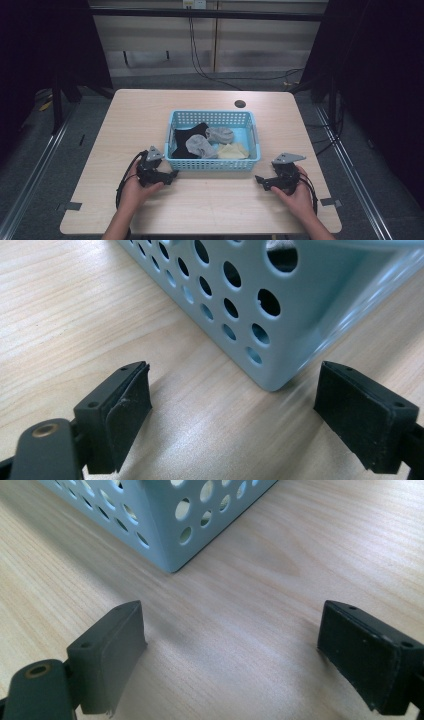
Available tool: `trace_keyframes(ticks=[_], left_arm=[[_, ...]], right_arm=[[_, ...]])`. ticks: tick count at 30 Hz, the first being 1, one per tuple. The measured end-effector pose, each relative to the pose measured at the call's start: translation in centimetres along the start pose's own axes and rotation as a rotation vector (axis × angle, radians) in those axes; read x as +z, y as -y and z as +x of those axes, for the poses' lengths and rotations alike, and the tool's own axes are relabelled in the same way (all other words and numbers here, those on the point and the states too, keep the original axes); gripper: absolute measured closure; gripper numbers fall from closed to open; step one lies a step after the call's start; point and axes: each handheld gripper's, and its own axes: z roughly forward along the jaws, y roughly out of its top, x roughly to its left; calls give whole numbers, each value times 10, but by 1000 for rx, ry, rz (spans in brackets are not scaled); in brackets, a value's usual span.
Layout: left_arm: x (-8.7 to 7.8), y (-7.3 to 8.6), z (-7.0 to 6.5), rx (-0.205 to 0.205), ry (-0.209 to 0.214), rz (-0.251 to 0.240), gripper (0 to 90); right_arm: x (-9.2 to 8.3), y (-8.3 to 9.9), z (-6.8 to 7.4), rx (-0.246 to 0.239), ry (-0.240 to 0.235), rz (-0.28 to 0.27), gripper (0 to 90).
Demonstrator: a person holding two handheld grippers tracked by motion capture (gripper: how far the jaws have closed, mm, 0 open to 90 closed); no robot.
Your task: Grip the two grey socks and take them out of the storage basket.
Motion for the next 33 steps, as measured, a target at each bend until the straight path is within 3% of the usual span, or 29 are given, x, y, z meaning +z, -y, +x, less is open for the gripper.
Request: trace_keyframes(ticks=[8, 10, 11, 12, 17, 20, 22, 28, 33], left_arm=[[0, 0, 0, 10, 1, 5, 130], [0, 0, 0, 10, 1, 5, 130], [0, 0, 0, 10, 0, 5, 130], [0, 0, 0, 10, 1, 5, 130], [0, 0, 0, 10, -3, 5, 129], [0, 0, 0, 10, -3, 5, 129], [0, 0, 0, 10, -3, 5, 129], [0, 0, 0, 11, -3, 6, 129], [0, 0, 0, 11, -4, 5, 129]], right_arm=[[0, -2, 0, 9, 3, 16, 116], [-3, -7, 0, 14, -4, 67, 142], [-3, -7, 0, 14, -4, 67, 142], [-6, -10, -2, 25, -18, 108, 165], [-13, -18, 0, 13, -35, 179, 177], [-23, -29, 1, -5, -54, 201, 183], [-30, -37, 4, -11, -73, 252, 187], [-45, -69, 13, -130, -113, 396, 190], [-51, -92, 19, -146, -140, 387, 197]])
